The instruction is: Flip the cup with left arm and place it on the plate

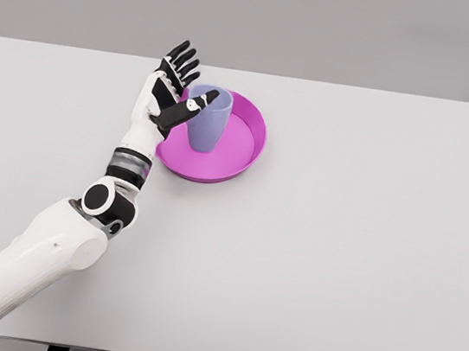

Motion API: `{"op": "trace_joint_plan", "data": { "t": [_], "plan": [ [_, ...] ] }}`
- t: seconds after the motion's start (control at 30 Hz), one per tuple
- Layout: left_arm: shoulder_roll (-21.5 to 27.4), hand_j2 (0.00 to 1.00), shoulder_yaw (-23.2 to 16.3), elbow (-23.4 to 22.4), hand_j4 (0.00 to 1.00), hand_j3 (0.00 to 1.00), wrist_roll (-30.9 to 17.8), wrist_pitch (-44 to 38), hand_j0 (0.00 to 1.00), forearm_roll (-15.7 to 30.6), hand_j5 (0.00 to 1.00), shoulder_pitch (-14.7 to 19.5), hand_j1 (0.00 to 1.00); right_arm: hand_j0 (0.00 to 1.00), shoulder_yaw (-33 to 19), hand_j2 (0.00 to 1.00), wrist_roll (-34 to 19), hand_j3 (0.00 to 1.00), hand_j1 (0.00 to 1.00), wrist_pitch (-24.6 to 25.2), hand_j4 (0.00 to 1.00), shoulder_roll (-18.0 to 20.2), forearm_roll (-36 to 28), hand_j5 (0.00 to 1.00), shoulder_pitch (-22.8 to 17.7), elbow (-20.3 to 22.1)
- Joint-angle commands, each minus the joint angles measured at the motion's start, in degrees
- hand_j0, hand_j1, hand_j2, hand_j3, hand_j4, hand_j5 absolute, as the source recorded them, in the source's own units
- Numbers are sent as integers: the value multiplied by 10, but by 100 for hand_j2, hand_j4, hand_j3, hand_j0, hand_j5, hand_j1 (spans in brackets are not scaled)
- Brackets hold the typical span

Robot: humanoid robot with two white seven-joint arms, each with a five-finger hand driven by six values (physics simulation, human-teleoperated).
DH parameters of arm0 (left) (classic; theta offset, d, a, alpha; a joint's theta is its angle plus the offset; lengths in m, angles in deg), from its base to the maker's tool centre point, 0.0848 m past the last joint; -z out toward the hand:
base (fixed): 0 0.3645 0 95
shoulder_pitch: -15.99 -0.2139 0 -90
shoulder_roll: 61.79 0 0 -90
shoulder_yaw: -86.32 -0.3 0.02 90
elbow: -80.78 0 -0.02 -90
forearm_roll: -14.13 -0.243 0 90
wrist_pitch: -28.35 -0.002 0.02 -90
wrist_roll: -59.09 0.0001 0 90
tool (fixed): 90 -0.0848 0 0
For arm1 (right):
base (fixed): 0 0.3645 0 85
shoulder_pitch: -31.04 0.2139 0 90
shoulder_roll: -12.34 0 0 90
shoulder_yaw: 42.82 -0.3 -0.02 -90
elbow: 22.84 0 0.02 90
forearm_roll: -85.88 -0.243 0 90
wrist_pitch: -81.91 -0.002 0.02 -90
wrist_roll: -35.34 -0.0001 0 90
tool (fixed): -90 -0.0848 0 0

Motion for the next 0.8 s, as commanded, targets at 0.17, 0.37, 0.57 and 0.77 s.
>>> {"op": "trace_joint_plan", "data": {
  "t": [0.17,0.37,0.57,0.77],
  "plan": [
    [7,95,9,13,95,95,-1,1,95,-5,95,4,95,100,0,100,0,100,100,0,100,0,0,100,0,0],
    [64,96,13,45,96,96,-3,1,96,-5,96,4,96,100,0,100,0,100,100,0,100,0,0,100,0,0],
    [110,100,12,66,100,100,-4,0,100,-11,100,9,100,100,0,100,0,100,100,0,100,0,0,100,0,0],
    [115,100,11,71,100,100,-4,1,100,-20,100,11,100,100,0,100,0,100,100,0,100,0,0,100,0,0]
  ]
}}
